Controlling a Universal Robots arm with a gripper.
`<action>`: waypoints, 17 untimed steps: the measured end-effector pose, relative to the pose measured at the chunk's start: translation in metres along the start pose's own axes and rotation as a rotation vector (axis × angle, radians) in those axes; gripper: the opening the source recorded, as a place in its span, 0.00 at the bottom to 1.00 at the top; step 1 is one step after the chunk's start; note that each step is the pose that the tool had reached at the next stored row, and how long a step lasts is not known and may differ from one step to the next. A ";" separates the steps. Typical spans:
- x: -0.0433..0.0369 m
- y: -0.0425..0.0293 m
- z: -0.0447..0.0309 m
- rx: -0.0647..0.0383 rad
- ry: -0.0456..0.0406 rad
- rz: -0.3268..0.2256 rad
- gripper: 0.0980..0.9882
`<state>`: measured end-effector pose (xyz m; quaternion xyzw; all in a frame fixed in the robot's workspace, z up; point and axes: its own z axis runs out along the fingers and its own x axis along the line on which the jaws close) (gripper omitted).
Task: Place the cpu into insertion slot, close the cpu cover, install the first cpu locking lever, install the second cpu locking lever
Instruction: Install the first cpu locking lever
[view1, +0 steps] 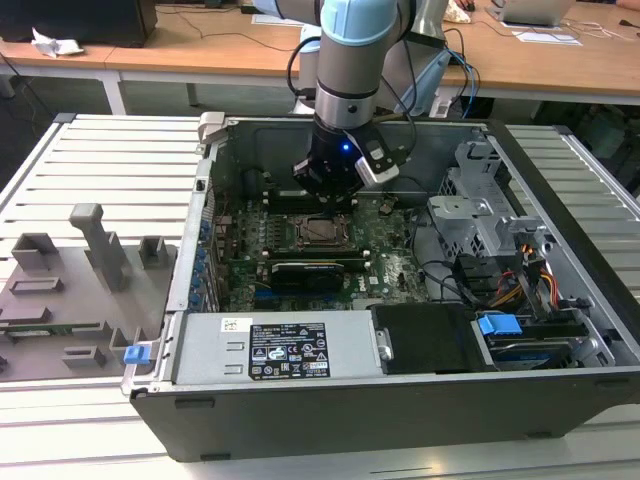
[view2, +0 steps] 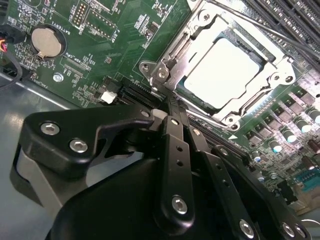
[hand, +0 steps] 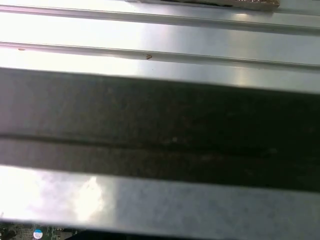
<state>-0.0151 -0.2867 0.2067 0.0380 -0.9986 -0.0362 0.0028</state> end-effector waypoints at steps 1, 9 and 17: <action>0.0000 0.0000 0.0002 0.001 0.0001 0.000 0.01; 0.0001 0.0002 0.0025 0.005 0.0006 0.000 0.01; 0.0000 0.0004 0.0018 0.007 0.0002 0.000 0.01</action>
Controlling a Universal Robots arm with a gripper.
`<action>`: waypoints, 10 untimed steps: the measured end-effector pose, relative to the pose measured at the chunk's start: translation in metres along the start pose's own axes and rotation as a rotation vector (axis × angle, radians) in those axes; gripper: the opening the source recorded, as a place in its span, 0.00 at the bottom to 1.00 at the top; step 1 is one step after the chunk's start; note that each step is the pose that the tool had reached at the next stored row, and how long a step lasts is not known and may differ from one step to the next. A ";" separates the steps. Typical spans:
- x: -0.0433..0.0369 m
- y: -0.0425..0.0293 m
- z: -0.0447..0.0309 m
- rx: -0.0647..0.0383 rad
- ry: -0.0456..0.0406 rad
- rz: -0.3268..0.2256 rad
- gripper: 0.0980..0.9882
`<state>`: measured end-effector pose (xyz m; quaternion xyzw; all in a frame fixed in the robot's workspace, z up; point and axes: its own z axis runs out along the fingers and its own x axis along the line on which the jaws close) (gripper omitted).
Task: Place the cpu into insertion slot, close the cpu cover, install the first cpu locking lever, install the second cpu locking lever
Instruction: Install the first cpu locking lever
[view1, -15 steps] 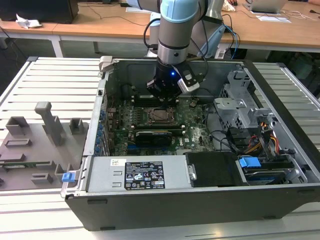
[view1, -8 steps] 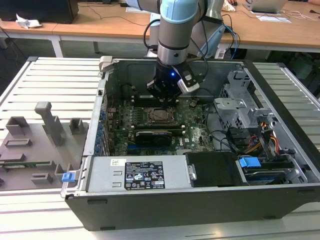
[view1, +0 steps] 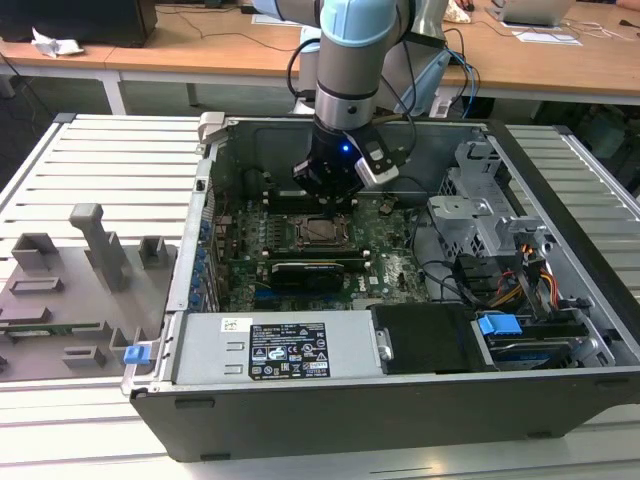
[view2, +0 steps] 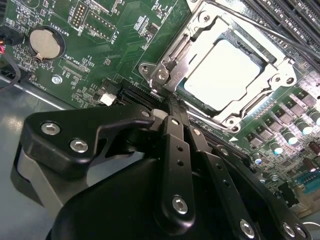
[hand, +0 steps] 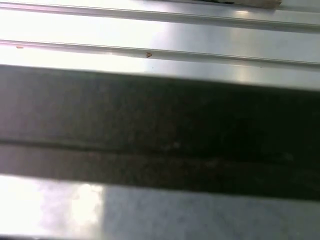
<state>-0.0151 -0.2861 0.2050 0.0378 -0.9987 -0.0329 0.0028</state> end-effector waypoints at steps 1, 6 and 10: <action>0.0001 -0.0001 -0.0001 0.003 0.0006 0.000 0.01; -0.0001 -0.0001 0.0008 0.015 0.0016 0.000 0.01; -0.0003 -0.0001 0.0024 0.020 0.0021 0.000 0.01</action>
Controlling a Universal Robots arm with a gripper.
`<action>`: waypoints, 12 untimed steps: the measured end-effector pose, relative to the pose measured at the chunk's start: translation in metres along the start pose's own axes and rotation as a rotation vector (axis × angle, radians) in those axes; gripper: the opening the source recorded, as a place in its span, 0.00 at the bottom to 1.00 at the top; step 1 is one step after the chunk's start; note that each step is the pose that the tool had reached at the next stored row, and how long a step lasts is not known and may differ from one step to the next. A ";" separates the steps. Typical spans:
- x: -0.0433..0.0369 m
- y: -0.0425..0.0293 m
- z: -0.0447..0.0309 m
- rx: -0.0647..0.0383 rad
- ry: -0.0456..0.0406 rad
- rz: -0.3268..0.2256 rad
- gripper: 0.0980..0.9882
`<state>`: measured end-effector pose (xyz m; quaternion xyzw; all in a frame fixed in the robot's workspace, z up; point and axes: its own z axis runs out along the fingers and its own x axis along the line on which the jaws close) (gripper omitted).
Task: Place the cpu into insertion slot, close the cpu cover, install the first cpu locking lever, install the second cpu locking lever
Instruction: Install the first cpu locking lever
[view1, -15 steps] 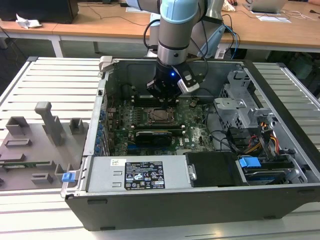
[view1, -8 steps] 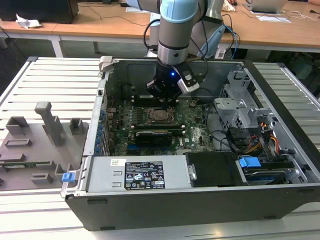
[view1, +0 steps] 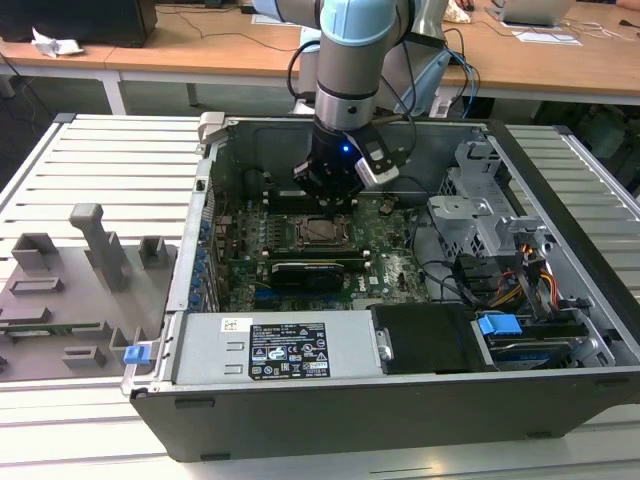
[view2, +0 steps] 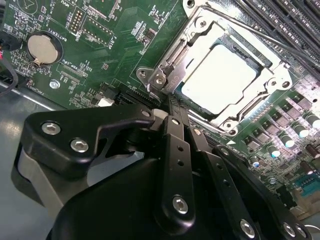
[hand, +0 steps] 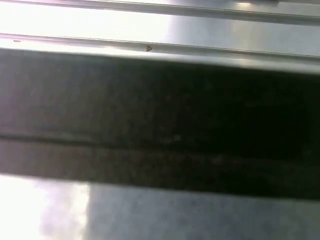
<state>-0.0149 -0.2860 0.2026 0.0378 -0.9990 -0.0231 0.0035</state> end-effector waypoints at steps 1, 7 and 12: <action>0.0000 0.0000 0.0006 0.000 -0.0001 0.000 0.01; 0.0000 -0.0002 0.0017 -0.005 -0.0004 0.000 0.01; -0.0002 0.0001 0.0013 -0.025 -0.0026 0.000 0.01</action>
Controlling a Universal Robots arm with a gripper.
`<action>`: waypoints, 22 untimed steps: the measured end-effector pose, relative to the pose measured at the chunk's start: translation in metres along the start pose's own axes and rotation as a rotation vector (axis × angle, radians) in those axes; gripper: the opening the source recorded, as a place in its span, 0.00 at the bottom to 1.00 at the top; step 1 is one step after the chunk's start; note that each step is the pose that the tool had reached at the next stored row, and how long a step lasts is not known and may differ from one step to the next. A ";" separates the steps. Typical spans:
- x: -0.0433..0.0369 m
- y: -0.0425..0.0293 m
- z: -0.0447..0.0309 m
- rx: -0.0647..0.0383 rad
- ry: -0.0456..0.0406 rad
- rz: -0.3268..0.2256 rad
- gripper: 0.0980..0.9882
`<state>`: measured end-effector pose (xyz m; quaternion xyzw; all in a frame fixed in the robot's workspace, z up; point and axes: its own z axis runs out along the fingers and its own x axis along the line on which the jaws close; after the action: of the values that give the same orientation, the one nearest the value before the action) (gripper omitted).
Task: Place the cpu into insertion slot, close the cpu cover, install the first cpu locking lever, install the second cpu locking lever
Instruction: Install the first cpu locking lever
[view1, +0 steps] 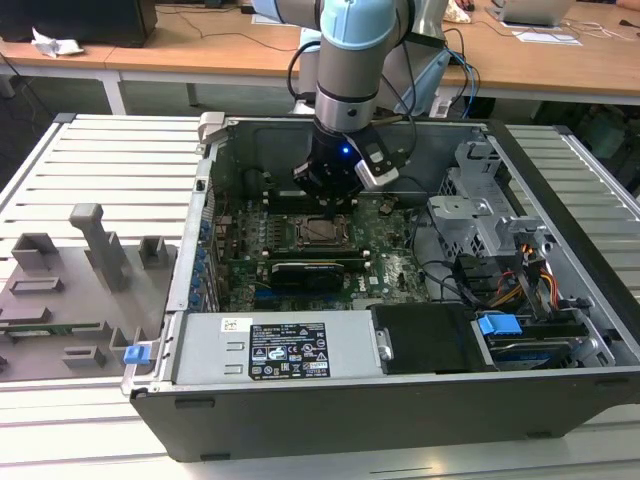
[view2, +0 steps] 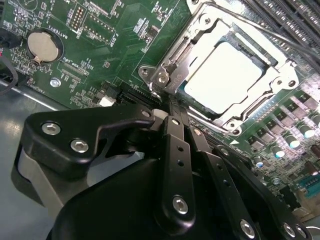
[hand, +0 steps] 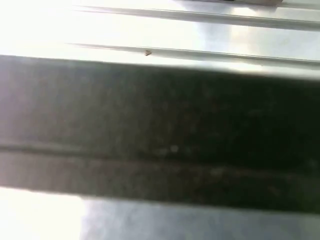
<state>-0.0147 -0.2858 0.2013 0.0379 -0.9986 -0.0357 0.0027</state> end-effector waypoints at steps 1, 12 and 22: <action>0.0000 0.0002 -0.0010 -0.001 -0.0003 0.000 0.01; 0.0001 0.0000 -0.0117 0.000 0.0005 0.000 0.01; 0.0003 -0.0026 -0.0118 0.000 0.0004 0.000 0.01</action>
<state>-0.0147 -0.2893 0.2129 0.0379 -0.9986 -0.0357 0.0029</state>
